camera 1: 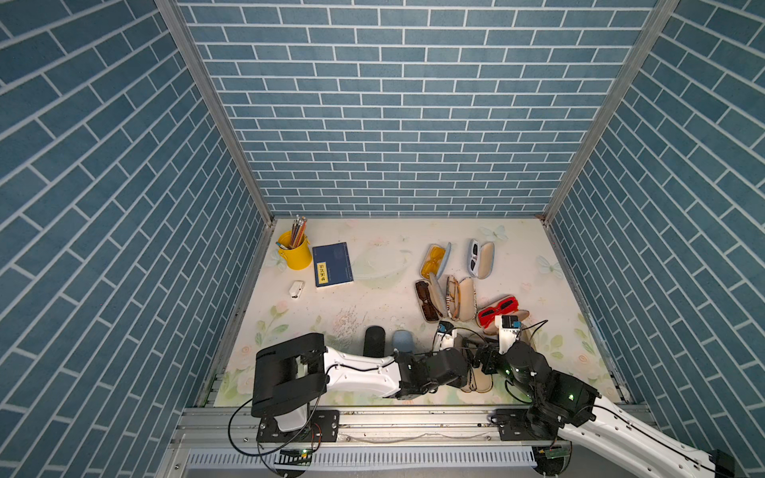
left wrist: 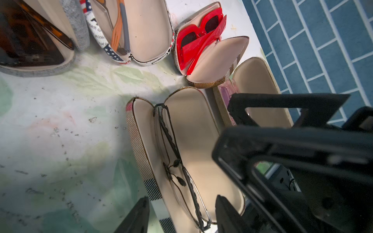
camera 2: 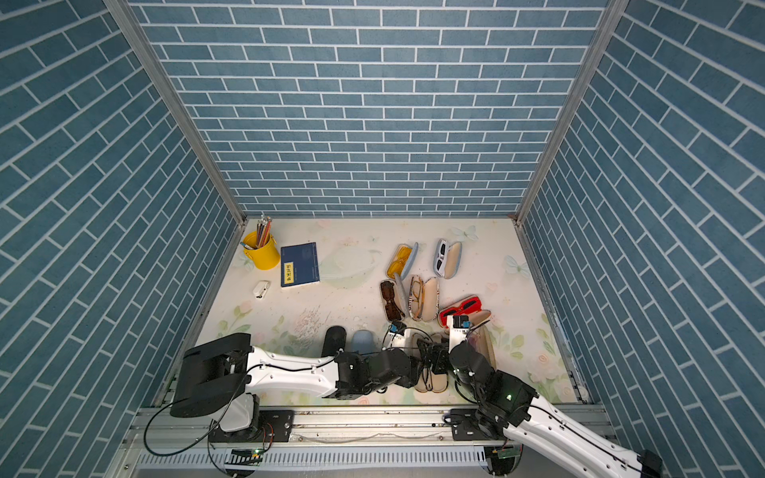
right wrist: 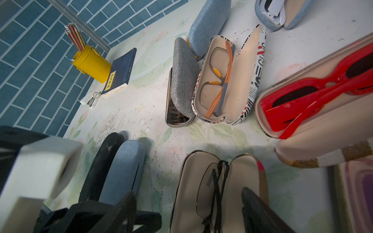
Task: Close the glasses case
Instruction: Move the glasses case to the center of the board.
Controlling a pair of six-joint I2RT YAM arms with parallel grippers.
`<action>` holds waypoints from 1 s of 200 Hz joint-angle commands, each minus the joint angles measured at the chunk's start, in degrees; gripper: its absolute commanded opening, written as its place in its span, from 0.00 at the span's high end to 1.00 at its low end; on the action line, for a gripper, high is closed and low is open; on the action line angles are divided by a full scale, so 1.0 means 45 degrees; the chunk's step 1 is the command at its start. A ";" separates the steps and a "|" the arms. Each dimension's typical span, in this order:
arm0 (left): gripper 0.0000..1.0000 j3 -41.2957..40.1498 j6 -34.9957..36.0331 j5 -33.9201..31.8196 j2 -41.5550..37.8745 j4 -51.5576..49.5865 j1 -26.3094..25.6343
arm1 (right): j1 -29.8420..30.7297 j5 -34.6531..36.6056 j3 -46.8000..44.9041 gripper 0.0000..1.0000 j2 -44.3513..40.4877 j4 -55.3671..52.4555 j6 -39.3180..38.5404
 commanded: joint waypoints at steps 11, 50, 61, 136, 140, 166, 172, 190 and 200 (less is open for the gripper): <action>0.47 0.0504 0.0297 -0.0004 0.0540 -0.0512 0.0182 | -0.0066 0.0013 -0.0012 0.20 -0.0149 -0.0285 -0.0362; 0.54 0.0620 0.0366 0.0040 0.0948 -0.0609 0.0374 | -0.0064 -0.0030 -0.0050 0.20 -0.0112 -0.0214 -0.0391; 0.57 0.0561 0.0392 0.0011 0.0984 -0.0621 0.0416 | -0.0064 -0.0078 -0.0086 0.20 -0.0111 -0.0160 -0.0401; 0.69 -0.0145 0.0278 0.0078 0.1273 -0.0291 0.0671 | -0.0056 -0.0343 -0.0317 0.21 0.0310 0.0420 -0.0459; 0.70 -0.0225 0.0268 0.0136 0.1289 -0.0193 0.0687 | -0.0059 -0.0372 -0.0318 0.21 0.0360 0.0443 -0.0474; 0.75 -0.0695 0.0136 0.0260 0.1328 0.0234 0.0743 | -0.0050 -0.0491 -0.0294 0.21 0.0742 0.0602 -0.0535; 0.76 -0.0799 0.0102 0.0265 0.1350 0.0336 0.0731 | -0.0051 -0.0548 -0.0285 0.22 0.0850 0.0643 -0.0556; 0.77 -0.1088 0.0015 0.0282 0.1323 0.0631 0.0757 | -0.0055 -0.0682 -0.0216 0.23 0.1159 0.0776 -0.0632; 0.78 -0.1249 -0.0064 0.0294 0.1256 0.0805 0.0734 | -0.0049 -0.0768 -0.0192 0.23 0.1353 0.0854 -0.0654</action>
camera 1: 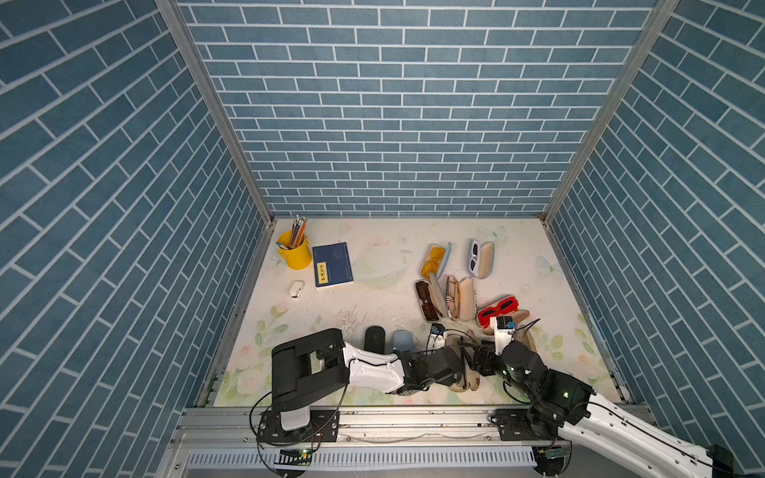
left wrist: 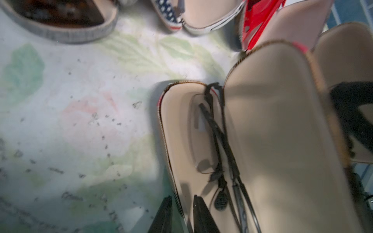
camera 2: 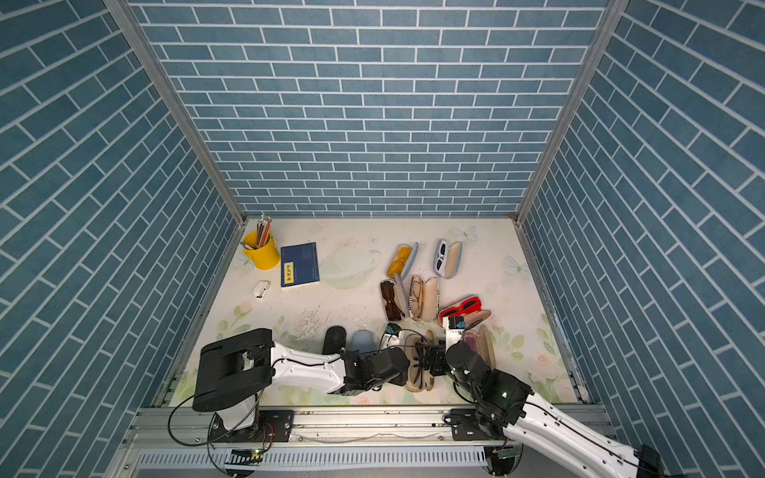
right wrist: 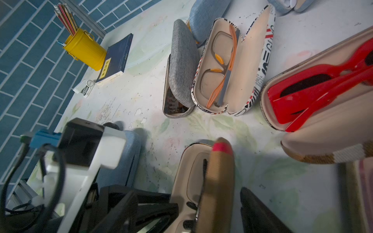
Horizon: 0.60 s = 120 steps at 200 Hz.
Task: Close the glasses case
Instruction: Move the glasses case to the center of the board.
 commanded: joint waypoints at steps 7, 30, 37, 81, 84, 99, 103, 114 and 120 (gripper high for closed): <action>0.78 -0.0523 -0.0184 0.0049 0.0026 0.0576 0.0052 | -0.0045 -0.0328 0.0022 0.24 0.0500 0.0449 -0.0436; 0.79 -0.0899 -0.0337 -0.0013 -0.0091 0.0888 0.0069 | -0.0047 -0.0562 0.0047 0.26 0.0798 0.0681 -0.0455; 0.79 -0.0966 -0.0359 -0.0012 -0.0145 0.0944 0.0073 | -0.0041 -0.0575 0.0042 0.26 0.0846 0.0737 -0.0456; 0.80 -0.1196 -0.0407 -0.0105 -0.0422 0.1054 0.0085 | -0.0043 -0.0672 -0.0065 0.28 0.0889 0.0863 -0.0457; 0.80 -0.1206 -0.0416 -0.0109 -0.0429 0.1055 0.0076 | -0.0043 -0.0689 -0.0079 0.28 0.0889 0.0860 -0.0458; 0.80 -0.1315 -0.0453 -0.0130 -0.0480 0.1128 0.0070 | -0.0043 -0.0681 -0.0147 0.29 0.0852 0.0888 -0.0417; 0.80 -0.1359 -0.0459 -0.0141 -0.0500 0.1147 0.0086 | -0.0043 -0.0681 -0.0176 0.29 0.0819 0.0926 -0.0399; 0.81 -0.1489 -0.0566 -0.0169 -0.0573 0.1186 0.0085 | -0.0043 -0.0761 -0.0237 0.29 0.0699 0.1037 -0.0378; 0.81 -0.1554 -0.0596 -0.0191 -0.0615 0.1228 0.0083 | -0.0043 -0.0845 -0.0278 0.29 0.0604 0.1151 -0.0394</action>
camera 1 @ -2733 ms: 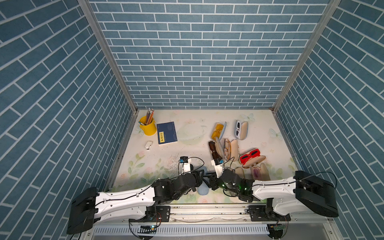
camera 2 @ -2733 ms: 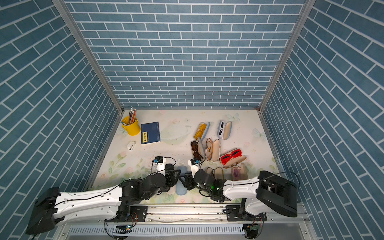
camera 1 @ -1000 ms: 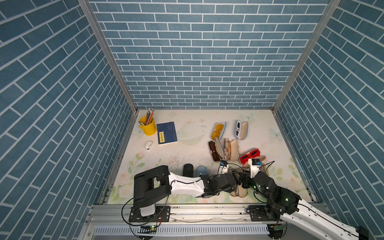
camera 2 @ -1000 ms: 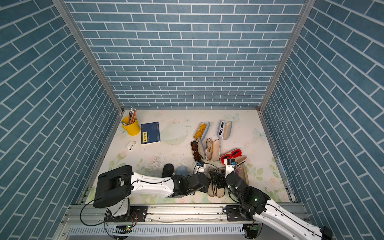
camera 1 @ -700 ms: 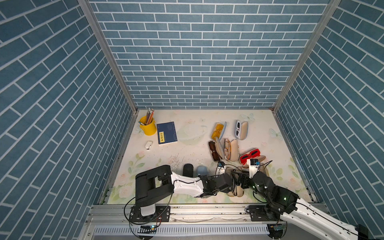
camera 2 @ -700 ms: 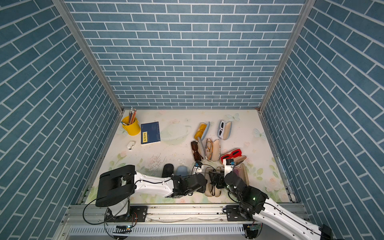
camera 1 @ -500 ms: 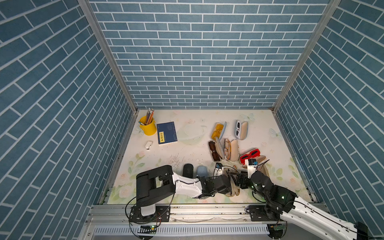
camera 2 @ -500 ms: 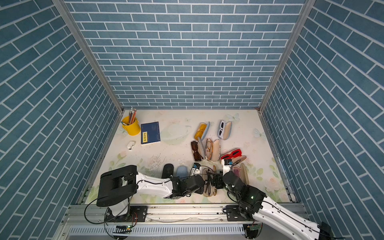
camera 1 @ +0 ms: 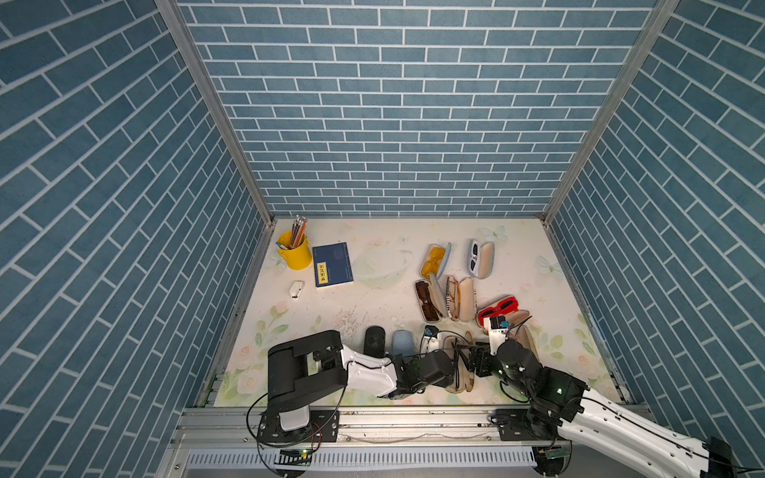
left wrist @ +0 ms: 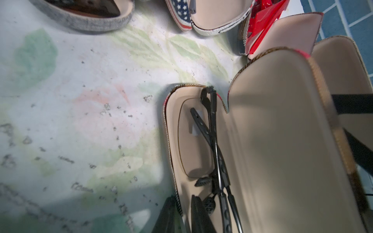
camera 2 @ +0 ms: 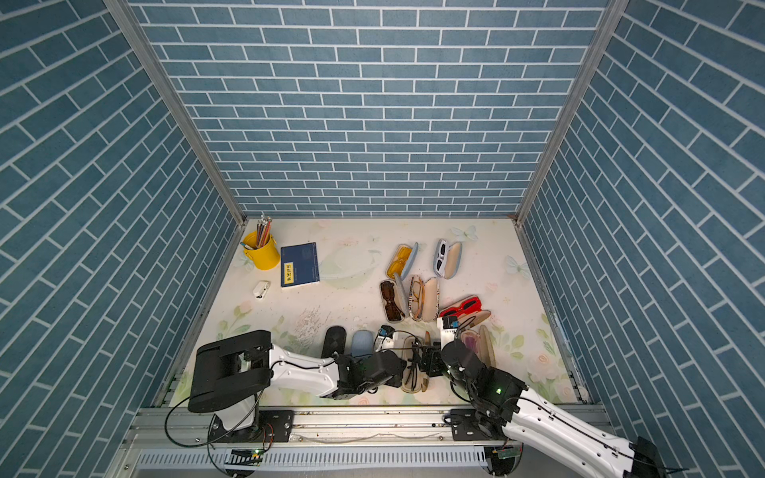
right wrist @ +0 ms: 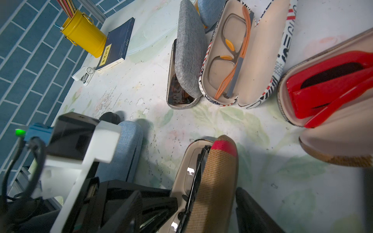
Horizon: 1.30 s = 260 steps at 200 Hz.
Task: Close the glasses case
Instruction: Move the glasses case to the center of the board.
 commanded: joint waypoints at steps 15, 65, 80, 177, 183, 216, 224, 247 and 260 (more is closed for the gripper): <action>0.81 -0.0635 -0.0270 -0.0290 -0.0451 -0.0298 0.0079 | -0.0043 -0.0437 -0.0333 0.30 -0.0514 0.0691 -0.0295; 0.81 -0.0904 -0.0606 -0.0773 -0.0743 -0.0653 0.0088 | -0.0033 -0.1467 -0.0566 0.33 -0.0512 0.1678 -0.0518; 0.81 -0.0980 -0.0720 -0.0966 -0.0882 -0.0784 0.0075 | -0.0038 -0.1678 -0.0627 0.35 -0.0291 0.1907 -0.0546; 0.83 -0.1683 -0.1388 -0.1599 -0.1764 -0.0618 0.0084 | -0.0036 -0.2064 -0.0932 0.52 -0.0019 0.2663 -0.0345; 0.83 -0.1725 -0.1447 -0.1599 -0.1734 -0.0560 0.0078 | -0.0038 -0.2073 -0.0958 0.52 -0.0074 0.2666 -0.0316; 0.83 -0.2077 -0.1696 -0.1639 -0.1817 -0.0243 0.0069 | -0.0038 -0.1805 -0.0858 0.52 -0.0821 0.2002 -0.0217; 0.84 -0.2135 -0.1746 -0.1671 -0.1852 -0.0202 0.0070 | -0.0033 -0.1697 -0.0781 0.52 -0.1036 0.1760 -0.0217; 0.83 -0.2261 -0.1877 -0.1714 -0.1924 -0.0133 0.0070 | -0.0038 -0.1520 -0.0642 0.52 -0.1426 0.1162 -0.0163; 0.83 -0.2301 -0.1906 -0.1707 -0.1917 -0.0049 0.0080 | -0.0039 -0.1731 -0.0753 0.53 -0.1489 0.1274 -0.0124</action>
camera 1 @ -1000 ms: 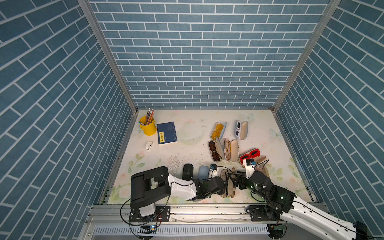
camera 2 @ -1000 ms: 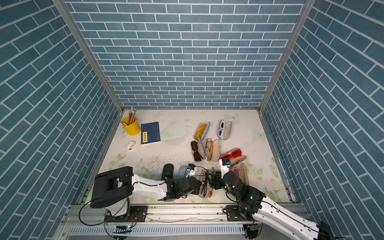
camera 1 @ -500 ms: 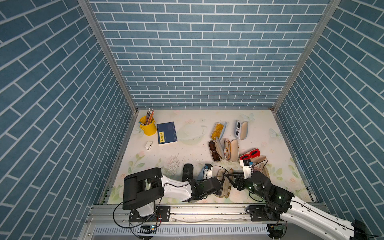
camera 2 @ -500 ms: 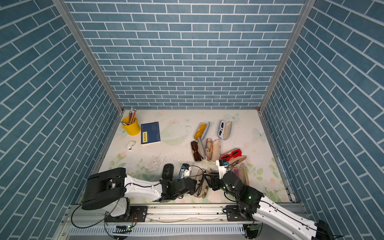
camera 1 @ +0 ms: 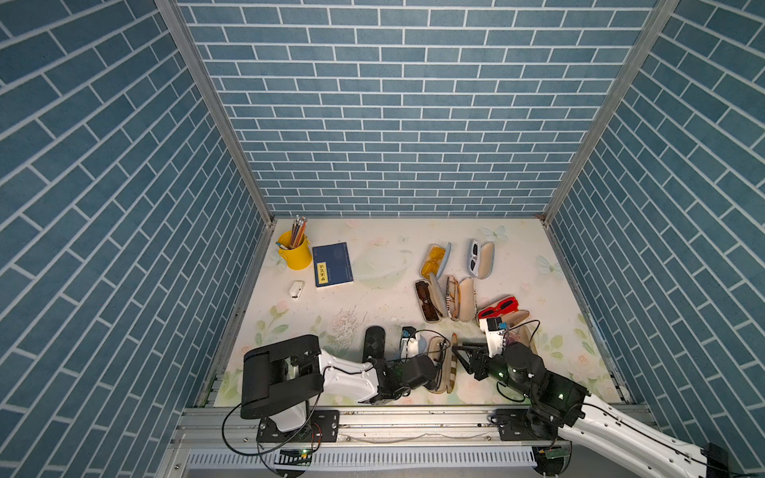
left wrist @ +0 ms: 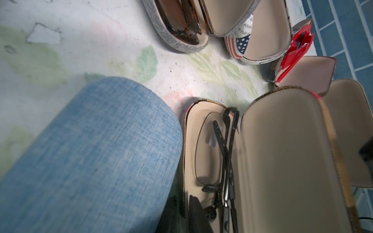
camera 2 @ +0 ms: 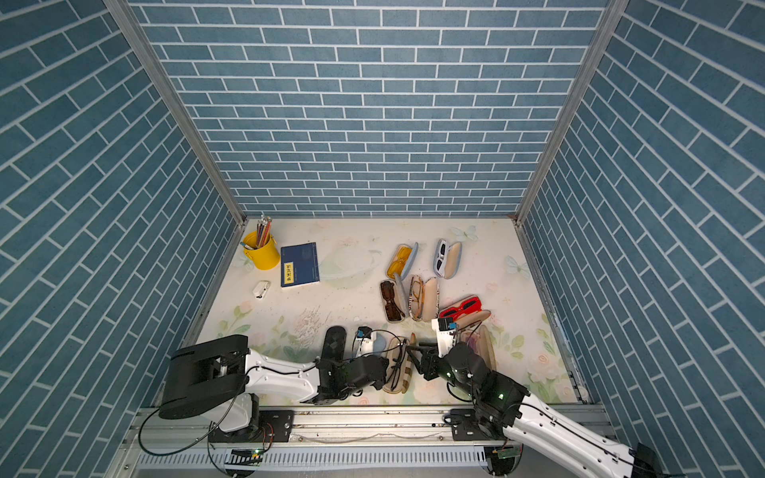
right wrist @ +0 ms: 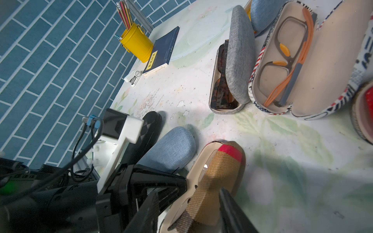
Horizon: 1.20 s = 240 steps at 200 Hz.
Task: Close the glasses case
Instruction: Move the glasses case to the center of the board, then close the glasses case at the center of the board.
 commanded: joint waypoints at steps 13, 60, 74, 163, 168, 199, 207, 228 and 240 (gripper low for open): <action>0.84 -0.0253 -0.0177 -0.0340 -0.0157 -0.0143 0.0072 | -0.0018 -0.0222 -0.0095 0.54 -0.0137 -0.0236 0.0225; 0.84 -0.0383 -0.0305 -0.0322 0.0010 0.0182 0.0032 | -0.0004 -0.0747 -0.0598 0.66 -0.0007 0.0572 0.0474; 0.84 -0.0476 -0.0305 -0.0322 0.0012 0.0315 0.0039 | 0.0020 -0.0933 -0.0777 0.68 0.0067 0.0816 0.0569; 0.84 -0.0501 -0.0671 -0.0342 0.0085 0.0492 -0.0044 | 0.0519 -0.0799 -0.1211 0.70 0.0815 0.1800 0.0773; 0.84 -0.0518 -0.0676 -0.0342 0.0071 0.0496 -0.0029 | 0.0538 -0.0799 -0.1229 0.70 0.0913 0.1899 0.0778; 0.85 -0.0520 -0.0696 -0.0342 0.0069 0.0559 -0.0097 | 0.0726 -0.0750 -0.1256 0.70 0.1518 0.2566 0.0785; 0.85 -0.0520 -0.0696 -0.0366 0.0089 0.0571 -0.0105 | 0.0785 -0.0723 -0.1261 0.70 0.1655 0.2664 0.0781; 0.86 -0.0521 -0.0715 -0.0367 0.0120 0.0638 -0.0134 | 0.0908 -0.0656 -0.1213 0.70 0.1992 0.2893 0.0771; 0.86 -0.0538 -0.0715 -0.0347 0.0149 0.0695 -0.0160 | 0.0970 -0.0602 -0.1219 0.70 0.2109 0.2974 0.0778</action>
